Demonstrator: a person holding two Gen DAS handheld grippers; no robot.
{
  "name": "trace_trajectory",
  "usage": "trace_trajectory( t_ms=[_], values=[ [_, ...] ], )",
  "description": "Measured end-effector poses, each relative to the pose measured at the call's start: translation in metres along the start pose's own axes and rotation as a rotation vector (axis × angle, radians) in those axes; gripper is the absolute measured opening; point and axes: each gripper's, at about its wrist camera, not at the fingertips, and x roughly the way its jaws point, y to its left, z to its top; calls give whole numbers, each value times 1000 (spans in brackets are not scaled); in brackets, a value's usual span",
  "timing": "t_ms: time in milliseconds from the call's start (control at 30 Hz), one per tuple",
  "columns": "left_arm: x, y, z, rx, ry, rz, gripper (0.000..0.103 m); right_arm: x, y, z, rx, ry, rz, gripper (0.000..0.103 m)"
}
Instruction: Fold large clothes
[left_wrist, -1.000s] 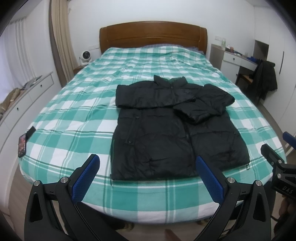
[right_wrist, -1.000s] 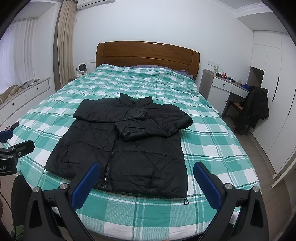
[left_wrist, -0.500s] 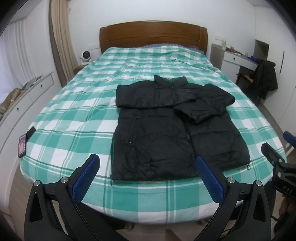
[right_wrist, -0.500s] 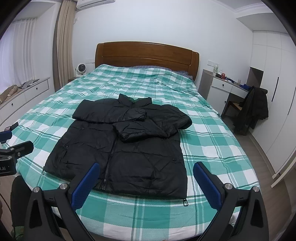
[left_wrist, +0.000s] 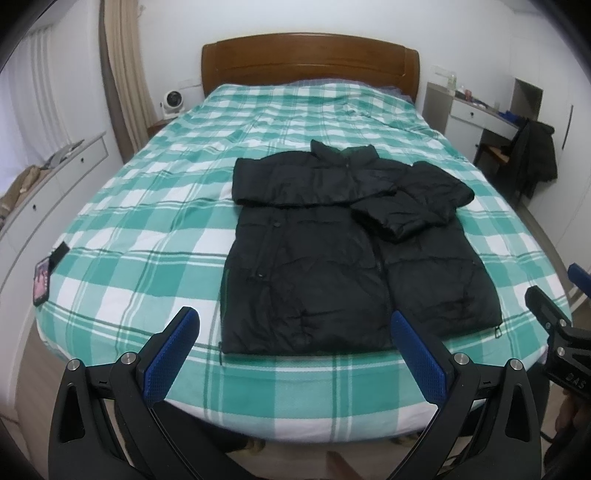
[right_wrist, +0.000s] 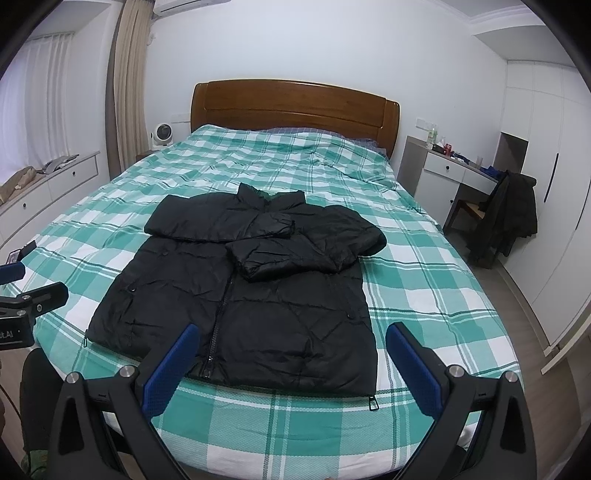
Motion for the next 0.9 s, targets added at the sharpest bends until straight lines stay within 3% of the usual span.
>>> trace_trajectory(
  t_ms=[200,400,900],
  values=[
    [2,-3,0,9,9,3,103,6,0,-3,-20,32,-15,103],
    [5,-1,0,6,19,13,103,9,5,-3,6,-6,22,103],
    [8,0,-3,9,22,18,103,12,15,-9,-19,26,74,103]
  ],
)
